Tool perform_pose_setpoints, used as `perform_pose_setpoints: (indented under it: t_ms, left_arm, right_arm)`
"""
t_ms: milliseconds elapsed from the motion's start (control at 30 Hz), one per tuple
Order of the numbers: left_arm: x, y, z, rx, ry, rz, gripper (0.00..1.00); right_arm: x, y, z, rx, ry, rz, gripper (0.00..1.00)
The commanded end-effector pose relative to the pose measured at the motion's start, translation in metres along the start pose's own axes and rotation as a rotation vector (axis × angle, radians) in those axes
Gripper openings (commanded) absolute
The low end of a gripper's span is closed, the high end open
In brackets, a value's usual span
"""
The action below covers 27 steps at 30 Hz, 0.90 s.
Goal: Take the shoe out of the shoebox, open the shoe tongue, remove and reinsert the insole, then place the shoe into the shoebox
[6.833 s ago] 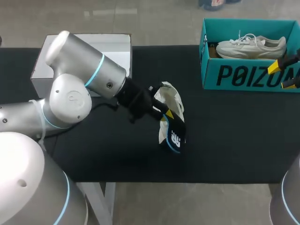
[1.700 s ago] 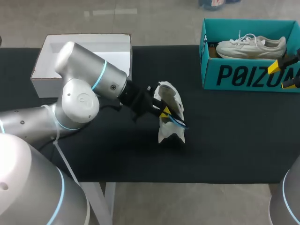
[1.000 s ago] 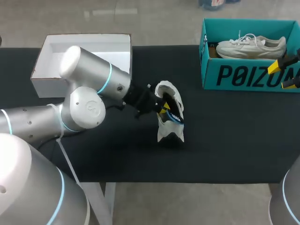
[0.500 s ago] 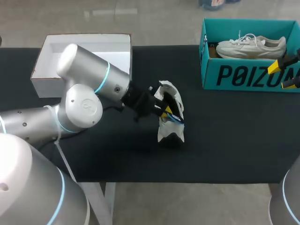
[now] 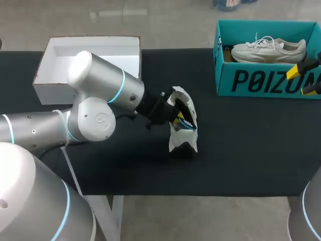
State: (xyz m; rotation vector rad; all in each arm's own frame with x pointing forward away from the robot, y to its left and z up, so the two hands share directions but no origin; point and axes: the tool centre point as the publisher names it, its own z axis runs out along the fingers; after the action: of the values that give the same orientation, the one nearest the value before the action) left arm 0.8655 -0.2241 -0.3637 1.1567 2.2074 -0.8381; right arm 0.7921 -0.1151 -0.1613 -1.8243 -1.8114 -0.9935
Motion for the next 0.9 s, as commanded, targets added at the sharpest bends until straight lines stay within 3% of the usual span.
perform_pose_setpoints:
  t_ms: [33, 100, 133, 233, 300, 367, 400, 900]
  left_arm:
    - [0.000, -0.010, -0.004, 0.030, -0.015, -0.020, 0.44]
    - [0.001, -0.019, -0.009, 0.045, -0.019, -0.005, 0.65]
    - [0.002, -0.023, -0.011, 0.057, -0.018, -0.004, 0.65]
    - [0.003, -0.036, -0.013, 0.076, -0.020, 0.024, 0.49]
    - [0.004, -0.041, -0.014, 0.079, -0.021, 0.038, 0.47]
    - [0.004, -0.042, -0.012, 0.076, -0.017, 0.050, 0.23]
    - [0.005, -0.041, -0.011, 0.075, -0.017, 0.051, 0.00]
    - [0.006, -0.018, 0.009, 0.001, -0.030, 0.031, 0.00]
  right_arm:
    - [0.000, -0.001, 0.000, 0.000, -0.002, 0.001, 1.00]
    - [0.000, -0.001, 0.000, 0.000, -0.002, 0.001, 1.00]
    - [0.000, -0.001, 0.000, 0.000, -0.002, 0.001, 1.00]
    - [0.000, -0.001, 0.000, 0.000, -0.002, 0.001, 1.00]
    - [0.000, -0.001, 0.000, 0.000, -0.002, 0.001, 1.00]
    - [0.000, -0.001, 0.000, 0.000, -0.002, 0.001, 1.00]
    - [0.000, -0.001, 0.000, 0.000, -0.002, 0.001, 1.00]
    - [0.000, -0.001, 0.000, 0.000, -0.002, 0.001, 1.00]
